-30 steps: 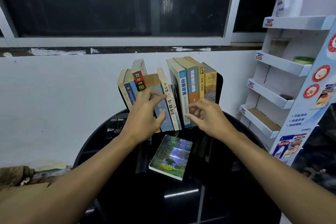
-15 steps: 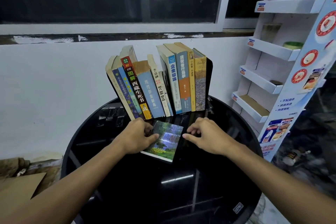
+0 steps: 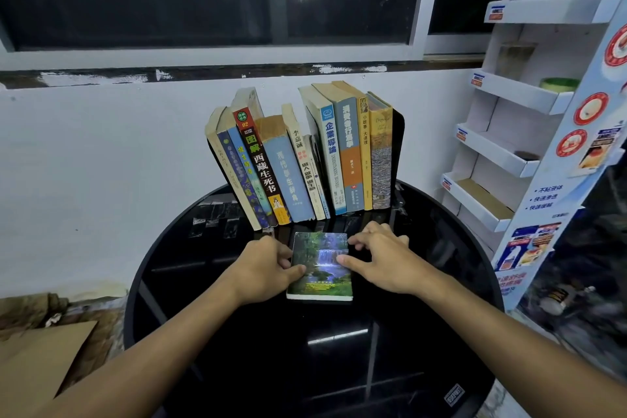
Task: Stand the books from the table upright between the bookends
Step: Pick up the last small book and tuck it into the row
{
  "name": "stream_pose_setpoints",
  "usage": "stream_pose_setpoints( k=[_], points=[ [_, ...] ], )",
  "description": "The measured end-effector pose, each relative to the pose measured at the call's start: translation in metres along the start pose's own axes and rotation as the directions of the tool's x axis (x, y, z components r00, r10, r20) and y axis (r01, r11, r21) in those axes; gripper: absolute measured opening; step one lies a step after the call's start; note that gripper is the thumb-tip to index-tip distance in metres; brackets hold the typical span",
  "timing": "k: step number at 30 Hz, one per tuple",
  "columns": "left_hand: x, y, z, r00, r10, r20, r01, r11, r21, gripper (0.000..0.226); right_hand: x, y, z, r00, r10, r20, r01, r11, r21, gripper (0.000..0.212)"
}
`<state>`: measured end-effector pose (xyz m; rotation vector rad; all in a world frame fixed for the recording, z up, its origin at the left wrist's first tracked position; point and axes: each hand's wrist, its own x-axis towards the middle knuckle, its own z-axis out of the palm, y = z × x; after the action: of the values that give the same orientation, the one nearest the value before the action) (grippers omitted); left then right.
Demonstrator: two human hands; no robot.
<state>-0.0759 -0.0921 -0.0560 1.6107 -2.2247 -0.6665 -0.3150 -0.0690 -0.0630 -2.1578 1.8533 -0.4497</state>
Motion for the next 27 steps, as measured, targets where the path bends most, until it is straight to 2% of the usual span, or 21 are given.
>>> stream_pose_setpoints(
  k=[11, 14, 21, 27],
  points=[
    [0.008, -0.007, -0.005, 0.998, 0.048, -0.033, -0.044, 0.995, 0.095, 0.059, 0.011, 0.003, -0.005, 1.0, 0.018, 0.006, -0.018, 1.0, -0.002, 0.064],
    [0.014, 0.0, -0.006, 1.0, 0.022, -0.015, -0.02, 0.994, 0.108, 0.048, 0.012, 0.0, -0.003, 1.0, 0.025, 0.017, -0.026, 1.0, 0.012, 0.062],
    [0.017, 0.002, -0.01, 0.998, 0.059, 0.018, -0.059, 0.998, -0.014, 0.038, 0.01, -0.004, 0.002, 0.996, 0.071, 0.052, -0.078, 0.987, 0.141, 0.064],
    [0.015, 0.002, -0.006, 1.0, 0.018, 0.022, -0.014, 0.98, -0.196, 0.04, 0.005, -0.016, -0.005, 0.994, 0.102, -0.023, -0.085, 0.917, 0.389, 0.064]
  ],
)
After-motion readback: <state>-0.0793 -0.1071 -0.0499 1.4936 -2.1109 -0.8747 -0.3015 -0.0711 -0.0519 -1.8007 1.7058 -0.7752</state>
